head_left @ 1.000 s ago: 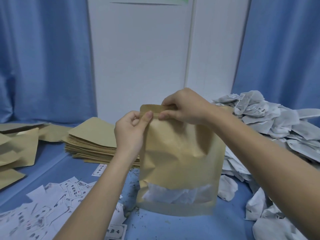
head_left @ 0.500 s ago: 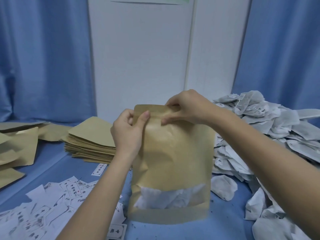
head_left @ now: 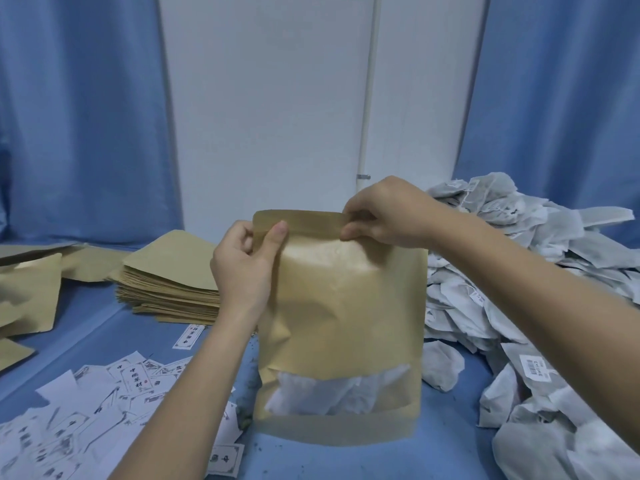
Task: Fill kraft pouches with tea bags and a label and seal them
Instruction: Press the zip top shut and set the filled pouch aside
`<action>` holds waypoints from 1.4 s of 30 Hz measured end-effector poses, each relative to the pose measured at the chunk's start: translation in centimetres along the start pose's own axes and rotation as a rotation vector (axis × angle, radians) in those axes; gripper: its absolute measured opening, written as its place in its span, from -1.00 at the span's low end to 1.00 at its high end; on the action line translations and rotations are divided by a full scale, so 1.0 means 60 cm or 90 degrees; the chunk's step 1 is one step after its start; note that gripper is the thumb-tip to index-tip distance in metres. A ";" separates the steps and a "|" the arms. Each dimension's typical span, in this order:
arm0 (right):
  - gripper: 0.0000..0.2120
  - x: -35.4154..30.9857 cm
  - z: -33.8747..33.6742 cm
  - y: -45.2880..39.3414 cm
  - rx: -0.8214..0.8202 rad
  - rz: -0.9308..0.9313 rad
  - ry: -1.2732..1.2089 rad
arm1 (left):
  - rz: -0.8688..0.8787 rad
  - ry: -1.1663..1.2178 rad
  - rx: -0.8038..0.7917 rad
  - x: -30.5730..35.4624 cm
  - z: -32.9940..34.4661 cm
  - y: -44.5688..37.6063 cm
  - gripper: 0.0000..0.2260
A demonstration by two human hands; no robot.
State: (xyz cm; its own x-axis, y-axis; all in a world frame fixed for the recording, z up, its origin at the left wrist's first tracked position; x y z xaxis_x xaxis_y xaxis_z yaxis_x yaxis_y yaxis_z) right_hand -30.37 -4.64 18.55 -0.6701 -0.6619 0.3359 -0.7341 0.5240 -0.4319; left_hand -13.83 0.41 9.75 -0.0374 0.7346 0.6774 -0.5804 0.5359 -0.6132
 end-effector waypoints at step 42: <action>-0.41 0.038 0.013 0.025 0.129 0.060 0.053 | -0.101 0.040 -0.034 -0.010 0.013 -0.002 -0.81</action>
State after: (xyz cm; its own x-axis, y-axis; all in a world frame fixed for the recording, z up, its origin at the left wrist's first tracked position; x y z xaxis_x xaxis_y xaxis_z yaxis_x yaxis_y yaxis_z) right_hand -32.91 -5.81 18.02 -0.7473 -0.5642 0.3511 -0.6370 0.4576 -0.6204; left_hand -14.36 -0.41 9.76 0.1030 0.6623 0.7421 -0.5302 0.6678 -0.5224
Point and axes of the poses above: each hand's wrist, its own y-axis away from the middle knuckle, its own z-axis out of the palm, x = y × z, the point moved 8 cm from there along -y, towards the middle knuckle, and after that the axes turned 14 degrees about y, right-handed, at the moved point
